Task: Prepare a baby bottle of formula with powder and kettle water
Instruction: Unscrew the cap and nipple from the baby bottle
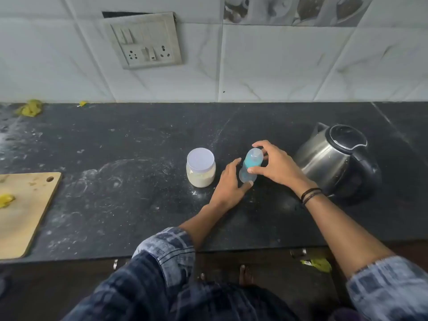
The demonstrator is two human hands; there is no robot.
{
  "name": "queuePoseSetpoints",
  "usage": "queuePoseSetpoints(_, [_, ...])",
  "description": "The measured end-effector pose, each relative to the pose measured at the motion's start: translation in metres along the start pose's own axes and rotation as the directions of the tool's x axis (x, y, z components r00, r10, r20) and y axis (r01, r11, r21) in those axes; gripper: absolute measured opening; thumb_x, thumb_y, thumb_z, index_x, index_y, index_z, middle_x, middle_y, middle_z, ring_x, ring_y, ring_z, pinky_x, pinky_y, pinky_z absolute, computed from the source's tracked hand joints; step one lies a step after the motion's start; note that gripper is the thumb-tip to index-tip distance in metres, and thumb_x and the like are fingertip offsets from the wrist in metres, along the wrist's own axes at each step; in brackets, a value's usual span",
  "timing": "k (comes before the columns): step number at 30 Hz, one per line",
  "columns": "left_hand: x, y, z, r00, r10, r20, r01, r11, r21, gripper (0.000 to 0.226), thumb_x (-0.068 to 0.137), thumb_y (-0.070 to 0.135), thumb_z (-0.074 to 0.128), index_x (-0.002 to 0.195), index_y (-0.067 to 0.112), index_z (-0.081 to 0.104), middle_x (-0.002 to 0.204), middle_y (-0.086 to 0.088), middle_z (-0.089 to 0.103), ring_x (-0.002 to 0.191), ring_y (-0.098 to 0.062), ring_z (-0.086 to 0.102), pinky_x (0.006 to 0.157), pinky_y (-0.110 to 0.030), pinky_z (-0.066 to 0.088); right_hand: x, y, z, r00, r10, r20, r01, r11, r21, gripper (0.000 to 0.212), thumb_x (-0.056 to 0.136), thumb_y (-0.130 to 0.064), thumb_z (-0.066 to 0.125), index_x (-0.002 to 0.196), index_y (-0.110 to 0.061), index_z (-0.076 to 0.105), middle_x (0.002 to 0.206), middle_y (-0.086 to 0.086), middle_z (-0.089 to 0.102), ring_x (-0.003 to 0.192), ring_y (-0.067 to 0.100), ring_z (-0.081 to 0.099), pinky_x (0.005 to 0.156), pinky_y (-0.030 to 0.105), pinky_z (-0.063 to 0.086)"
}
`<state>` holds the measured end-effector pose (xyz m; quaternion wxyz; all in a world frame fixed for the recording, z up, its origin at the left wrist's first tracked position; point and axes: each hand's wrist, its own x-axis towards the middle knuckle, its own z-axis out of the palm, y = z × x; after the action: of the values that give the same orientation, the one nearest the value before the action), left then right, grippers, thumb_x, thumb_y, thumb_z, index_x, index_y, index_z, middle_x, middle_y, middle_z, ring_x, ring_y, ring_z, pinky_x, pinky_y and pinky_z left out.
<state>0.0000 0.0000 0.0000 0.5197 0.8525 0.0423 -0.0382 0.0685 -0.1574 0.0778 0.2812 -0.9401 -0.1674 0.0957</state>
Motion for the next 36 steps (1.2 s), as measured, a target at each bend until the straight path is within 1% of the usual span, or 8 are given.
queuePoseSetpoints(4, [0.012,-0.006,0.002,1.0,-0.003,0.0,0.003,0.999,0.04,0.076,0.095,0.038,0.07,0.156,0.025,0.027,0.162,0.003,0.034,0.146,-0.017,0.035,0.119,-0.041,0.034,0.005,0.003,-0.003,0.998,-0.02,0.052,0.023,0.999,-0.049,0.063,0.076,-0.041,0.087,0.126,-0.038,0.049,0.124,-0.012,0.061,0.109,0.017,0.061,0.093,0.045,0.056])
queuePoseSetpoints(7, [0.017,-0.012,0.008,0.999,0.039,0.012,-0.039,0.998,0.055,0.07,0.094,0.038,0.07,0.152,0.027,0.033,0.156,0.005,0.041,0.139,-0.013,0.04,0.116,-0.04,0.04,0.01,0.005,-0.002,0.997,-0.051,0.053,0.054,0.997,-0.054,0.054,0.079,-0.04,0.086,0.12,-0.037,0.051,0.118,-0.012,0.061,0.104,0.016,0.061,0.089,0.042,0.056])
queuePoseSetpoints(11, [0.023,-0.017,0.012,0.997,0.072,0.008,-0.072,0.995,0.066,0.067,0.094,0.041,0.068,0.151,0.026,0.035,0.154,0.006,0.043,0.14,-0.011,0.038,0.115,-0.037,0.038,0.017,0.004,-0.008,0.994,-0.052,0.098,0.06,0.995,-0.078,0.047,0.078,-0.041,0.083,0.112,-0.04,0.051,0.112,-0.014,0.063,0.099,0.017,0.062,0.086,0.044,0.056])
queuePoseSetpoints(15, [0.028,-0.02,0.019,0.997,0.071,-0.024,-0.069,0.996,0.062,0.067,0.094,0.044,0.068,0.15,0.028,0.036,0.154,0.008,0.043,0.141,-0.009,0.037,0.115,-0.034,0.036,0.022,0.004,-0.01,0.989,-0.063,0.132,0.077,0.992,-0.099,0.044,0.079,-0.04,0.081,0.113,-0.038,0.053,0.114,-0.012,0.063,0.1,0.018,0.063,0.086,0.043,0.056])
queuePoseSetpoints(20, [0.027,-0.022,0.03,0.991,0.091,-0.102,-0.085,0.994,0.067,0.057,0.094,0.044,0.068,0.142,0.026,0.043,0.143,0.011,0.049,0.136,-0.007,0.038,0.113,-0.037,0.039,0.022,0.006,-0.01,0.987,-0.066,0.148,0.084,0.989,-0.121,0.044,0.079,-0.043,0.078,0.115,-0.036,0.053,0.116,-0.009,0.061,0.101,0.02,0.061,0.086,0.043,0.055])
queuePoseSetpoints(25, [0.029,-0.028,0.038,0.99,0.048,-0.136,-0.027,0.989,0.147,0.065,0.095,0.059,0.057,0.147,0.025,0.04,0.152,0.005,0.045,0.149,-0.012,0.025,0.118,-0.045,0.035,0.021,0.008,-0.007,0.99,-0.058,0.132,0.074,0.991,-0.115,0.046,0.08,-0.041,0.077,0.118,-0.035,0.052,0.116,-0.008,0.059,0.099,0.023,0.061,0.084,0.044,0.054])
queuePoseSetpoints(29, [0.026,-0.024,0.039,0.985,0.067,-0.157,-0.033,0.978,0.206,0.068,0.1,0.052,0.056,0.154,0.017,0.035,0.157,0.0,0.041,0.152,-0.011,0.018,0.123,-0.037,0.026,0.02,0.01,-0.005,0.992,-0.069,0.106,0.08,0.991,-0.107,0.048,0.08,-0.041,0.079,0.119,-0.033,0.053,0.114,-0.007,0.059,0.1,0.023,0.061,0.085,0.044,0.053])
queuePoseSetpoints(36, [0.028,-0.028,0.041,0.985,0.085,-0.152,-0.045,0.968,0.248,0.068,0.1,0.053,0.054,0.153,0.015,0.036,0.155,0.002,0.042,0.15,-0.012,0.019,0.122,-0.039,0.029,0.018,0.01,0.003,0.994,-0.108,0.008,0.108,0.987,-0.123,0.058,0.078,-0.058,0.08,0.119,-0.023,0.057,0.112,-0.003,0.057,0.097,0.018,0.059,0.076,0.036,0.052])
